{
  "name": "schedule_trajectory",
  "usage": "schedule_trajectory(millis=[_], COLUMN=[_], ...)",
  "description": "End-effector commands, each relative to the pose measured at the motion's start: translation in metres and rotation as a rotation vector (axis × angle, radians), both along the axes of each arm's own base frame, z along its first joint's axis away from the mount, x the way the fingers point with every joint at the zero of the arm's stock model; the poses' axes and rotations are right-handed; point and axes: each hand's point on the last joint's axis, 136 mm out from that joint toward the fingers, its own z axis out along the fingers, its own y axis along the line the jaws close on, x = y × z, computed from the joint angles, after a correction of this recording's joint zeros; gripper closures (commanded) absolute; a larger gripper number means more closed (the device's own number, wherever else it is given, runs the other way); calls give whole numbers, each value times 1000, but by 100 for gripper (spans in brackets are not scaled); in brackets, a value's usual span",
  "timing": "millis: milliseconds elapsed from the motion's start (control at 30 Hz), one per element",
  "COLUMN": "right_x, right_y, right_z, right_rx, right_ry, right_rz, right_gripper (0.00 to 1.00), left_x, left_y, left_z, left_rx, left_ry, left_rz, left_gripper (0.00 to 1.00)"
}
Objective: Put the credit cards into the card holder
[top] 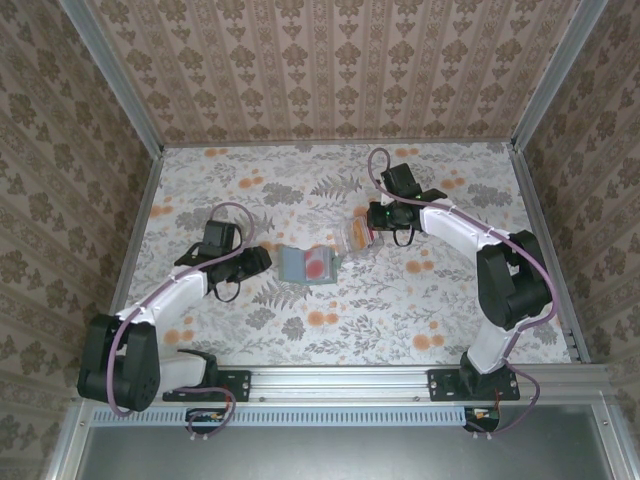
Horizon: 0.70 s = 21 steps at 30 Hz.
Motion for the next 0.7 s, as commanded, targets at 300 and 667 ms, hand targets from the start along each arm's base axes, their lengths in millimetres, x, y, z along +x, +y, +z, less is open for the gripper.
schedule_trajectory(millis=[300, 667], right_x=[1, 7], right_y=[2, -26], right_z=[14, 8], right_rx=[96, 36], right_ry=[-5, 4], right_rz=[3, -67], right_gripper=[84, 70], left_x=[4, 13], left_y=[-1, -8], left_z=[4, 11], left_rx=[-2, -19], left_ry=[-14, -4], left_rz=[-12, -18], left_gripper=[49, 49])
